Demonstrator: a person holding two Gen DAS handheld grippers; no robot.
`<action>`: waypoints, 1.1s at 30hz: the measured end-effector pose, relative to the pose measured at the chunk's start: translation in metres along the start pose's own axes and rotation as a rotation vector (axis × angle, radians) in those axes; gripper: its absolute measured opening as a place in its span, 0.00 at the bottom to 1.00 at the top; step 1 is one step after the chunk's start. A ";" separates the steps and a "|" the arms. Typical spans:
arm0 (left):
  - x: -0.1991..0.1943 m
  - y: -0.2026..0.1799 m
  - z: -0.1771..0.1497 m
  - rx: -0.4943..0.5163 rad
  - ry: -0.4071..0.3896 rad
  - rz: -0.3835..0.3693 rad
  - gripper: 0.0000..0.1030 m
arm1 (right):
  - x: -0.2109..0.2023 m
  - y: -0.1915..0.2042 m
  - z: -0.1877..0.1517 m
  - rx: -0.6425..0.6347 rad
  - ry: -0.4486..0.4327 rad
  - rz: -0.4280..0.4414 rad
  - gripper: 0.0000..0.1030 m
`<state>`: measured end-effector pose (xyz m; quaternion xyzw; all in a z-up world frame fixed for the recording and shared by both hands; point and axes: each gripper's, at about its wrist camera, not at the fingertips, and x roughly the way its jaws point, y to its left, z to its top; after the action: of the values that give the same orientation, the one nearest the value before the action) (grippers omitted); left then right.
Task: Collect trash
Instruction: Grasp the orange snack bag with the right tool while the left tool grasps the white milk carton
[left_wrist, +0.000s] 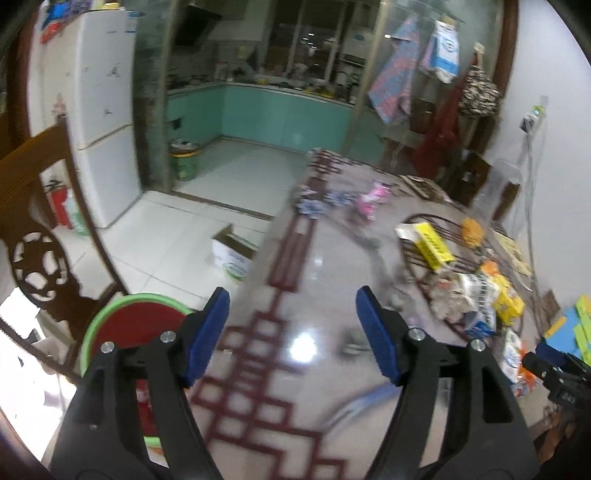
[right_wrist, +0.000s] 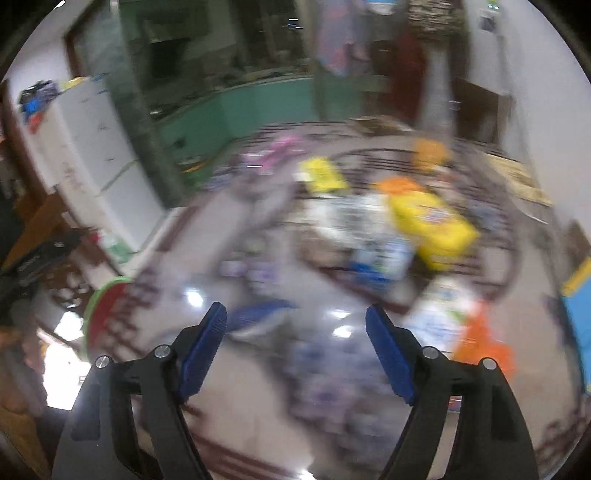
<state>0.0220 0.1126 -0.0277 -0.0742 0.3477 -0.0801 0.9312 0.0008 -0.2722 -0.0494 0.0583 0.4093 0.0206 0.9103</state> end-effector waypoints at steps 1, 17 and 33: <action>0.003 -0.009 0.000 0.003 0.007 -0.019 0.68 | -0.003 -0.018 -0.003 0.028 0.008 -0.032 0.74; 0.044 -0.168 -0.035 0.282 0.123 -0.209 0.77 | 0.026 -0.176 -0.062 0.551 0.180 0.014 0.79; 0.079 -0.265 -0.078 0.393 0.233 -0.377 0.78 | 0.041 -0.191 -0.057 0.645 0.155 0.155 0.51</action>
<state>0.0030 -0.1679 -0.0849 0.0537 0.4104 -0.3256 0.8501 -0.0167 -0.4534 -0.1406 0.3723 0.4568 -0.0364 0.8071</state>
